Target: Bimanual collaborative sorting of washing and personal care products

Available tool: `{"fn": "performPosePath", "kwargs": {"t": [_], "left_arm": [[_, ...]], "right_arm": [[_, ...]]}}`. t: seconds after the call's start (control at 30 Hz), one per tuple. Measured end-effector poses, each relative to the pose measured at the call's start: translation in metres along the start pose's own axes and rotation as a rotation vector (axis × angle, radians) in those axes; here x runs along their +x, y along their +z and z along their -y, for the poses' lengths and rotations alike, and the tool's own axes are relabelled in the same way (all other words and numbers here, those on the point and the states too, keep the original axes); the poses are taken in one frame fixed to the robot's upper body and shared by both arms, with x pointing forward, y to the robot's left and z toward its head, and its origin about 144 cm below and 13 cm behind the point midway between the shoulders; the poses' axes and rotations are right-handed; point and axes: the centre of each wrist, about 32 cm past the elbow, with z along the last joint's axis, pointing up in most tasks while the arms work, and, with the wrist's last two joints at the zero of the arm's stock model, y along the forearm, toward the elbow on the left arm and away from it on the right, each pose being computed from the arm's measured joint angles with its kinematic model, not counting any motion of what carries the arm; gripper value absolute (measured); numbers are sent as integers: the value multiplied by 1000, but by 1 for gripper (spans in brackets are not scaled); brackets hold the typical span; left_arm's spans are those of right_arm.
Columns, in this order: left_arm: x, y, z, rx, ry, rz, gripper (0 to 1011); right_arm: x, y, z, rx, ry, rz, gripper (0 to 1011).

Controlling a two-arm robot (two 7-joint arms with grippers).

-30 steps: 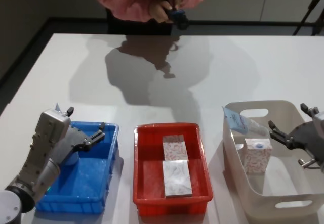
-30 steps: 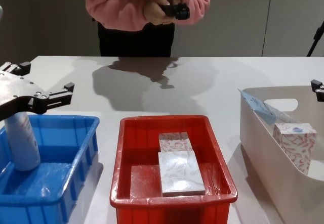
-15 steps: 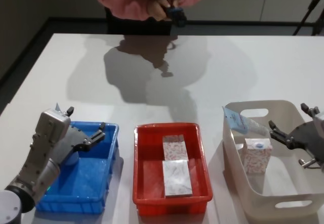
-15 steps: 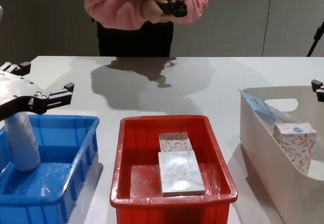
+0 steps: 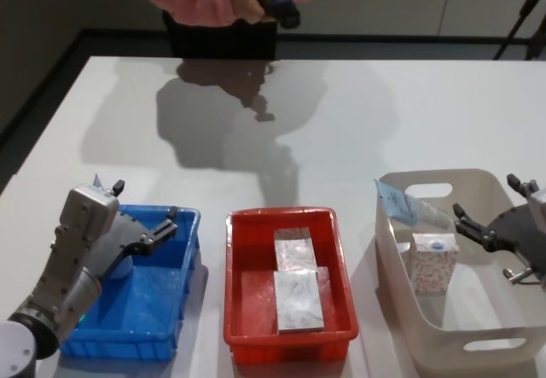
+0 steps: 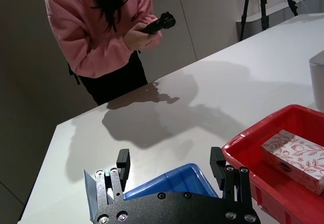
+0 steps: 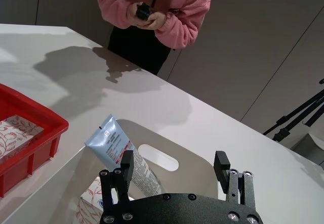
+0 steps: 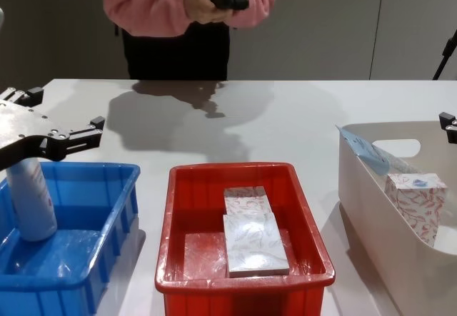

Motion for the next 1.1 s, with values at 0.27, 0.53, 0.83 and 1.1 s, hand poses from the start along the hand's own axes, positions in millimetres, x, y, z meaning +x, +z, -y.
{"fn": "performPosePath", "kwargs": {"t": [0.27, 0.53, 0.83, 1.1], "left_arm": [[0, 0, 0, 0, 0, 0, 1002], [0, 0, 0, 0, 0, 0, 1002], [0, 0, 0, 0, 0, 0, 1002], [0, 0, 0, 0, 0, 0, 1002]], "right_arm": [[0, 0, 0, 0, 0, 0, 1001], [0, 0, 0, 0, 0, 0, 1001], [0, 0, 0, 0, 0, 0, 1001], [0, 0, 0, 0, 0, 0, 1001]]}}
